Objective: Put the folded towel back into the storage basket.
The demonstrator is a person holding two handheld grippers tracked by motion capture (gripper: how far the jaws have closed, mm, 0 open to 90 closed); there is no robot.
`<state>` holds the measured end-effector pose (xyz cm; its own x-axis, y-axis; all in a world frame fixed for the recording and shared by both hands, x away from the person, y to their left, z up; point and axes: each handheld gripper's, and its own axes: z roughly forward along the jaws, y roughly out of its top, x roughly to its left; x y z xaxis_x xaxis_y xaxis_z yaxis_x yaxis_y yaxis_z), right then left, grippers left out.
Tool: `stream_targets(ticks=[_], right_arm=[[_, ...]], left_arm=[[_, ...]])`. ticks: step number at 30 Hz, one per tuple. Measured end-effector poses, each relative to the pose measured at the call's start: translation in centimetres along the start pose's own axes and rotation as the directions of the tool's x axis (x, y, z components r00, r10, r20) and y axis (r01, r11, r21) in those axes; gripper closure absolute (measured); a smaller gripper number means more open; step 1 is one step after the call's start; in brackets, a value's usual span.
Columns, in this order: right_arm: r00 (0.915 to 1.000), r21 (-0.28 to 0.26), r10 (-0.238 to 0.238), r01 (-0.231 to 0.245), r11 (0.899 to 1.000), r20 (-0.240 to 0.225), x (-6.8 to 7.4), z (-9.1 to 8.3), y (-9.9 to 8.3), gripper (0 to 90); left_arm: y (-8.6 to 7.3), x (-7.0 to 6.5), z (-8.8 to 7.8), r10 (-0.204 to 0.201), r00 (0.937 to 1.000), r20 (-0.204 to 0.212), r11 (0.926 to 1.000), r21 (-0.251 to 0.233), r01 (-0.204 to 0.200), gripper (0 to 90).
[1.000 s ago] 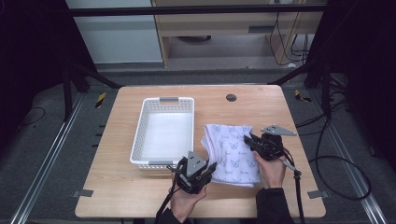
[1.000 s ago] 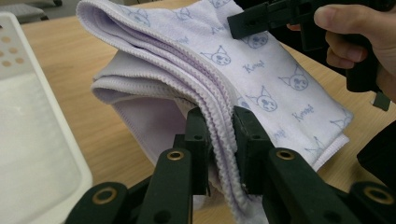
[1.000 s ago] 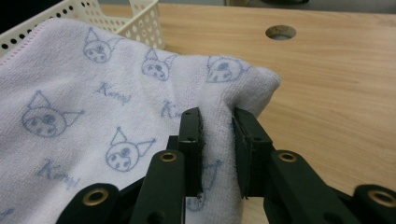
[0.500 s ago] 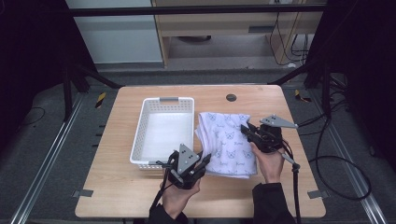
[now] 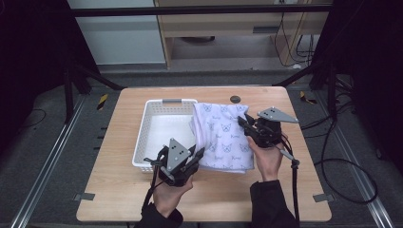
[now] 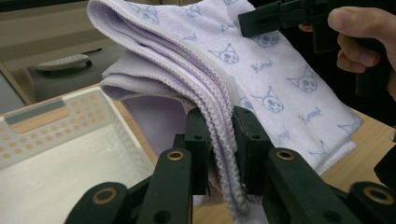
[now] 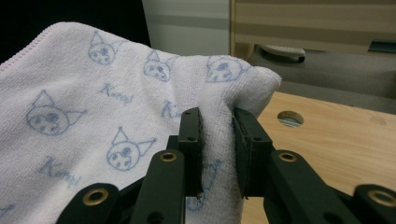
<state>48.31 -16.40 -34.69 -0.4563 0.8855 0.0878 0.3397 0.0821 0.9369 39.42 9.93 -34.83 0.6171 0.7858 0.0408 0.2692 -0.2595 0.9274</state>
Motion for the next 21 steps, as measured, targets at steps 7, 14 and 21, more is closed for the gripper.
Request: stream_targets(ticks=[7,14,21], right_arm=[[0.9999,-0.023,-0.009,0.009,1.000,-0.008,1.2,0.5,1.0,74.7],[0.9996,-0.039,-0.024,0.023,0.999,-0.015,2.7,1.3,2.1,74.7],[0.9993,-0.053,-0.032,0.031,0.998,-0.019,3.9,2.5,2.7,74.7]], left_arm=[[0.3,1.1,-0.9,-0.004,0.9998,-0.021,0.9999,-0.011,0.004,76.6],[0.6,2.6,-2.1,-0.001,0.9988,-0.048,0.9999,-0.017,0.000,76.5],[0.6,4.0,-2.7,-0.032,0.9975,-0.063,0.9993,-0.022,0.031,76.5]])
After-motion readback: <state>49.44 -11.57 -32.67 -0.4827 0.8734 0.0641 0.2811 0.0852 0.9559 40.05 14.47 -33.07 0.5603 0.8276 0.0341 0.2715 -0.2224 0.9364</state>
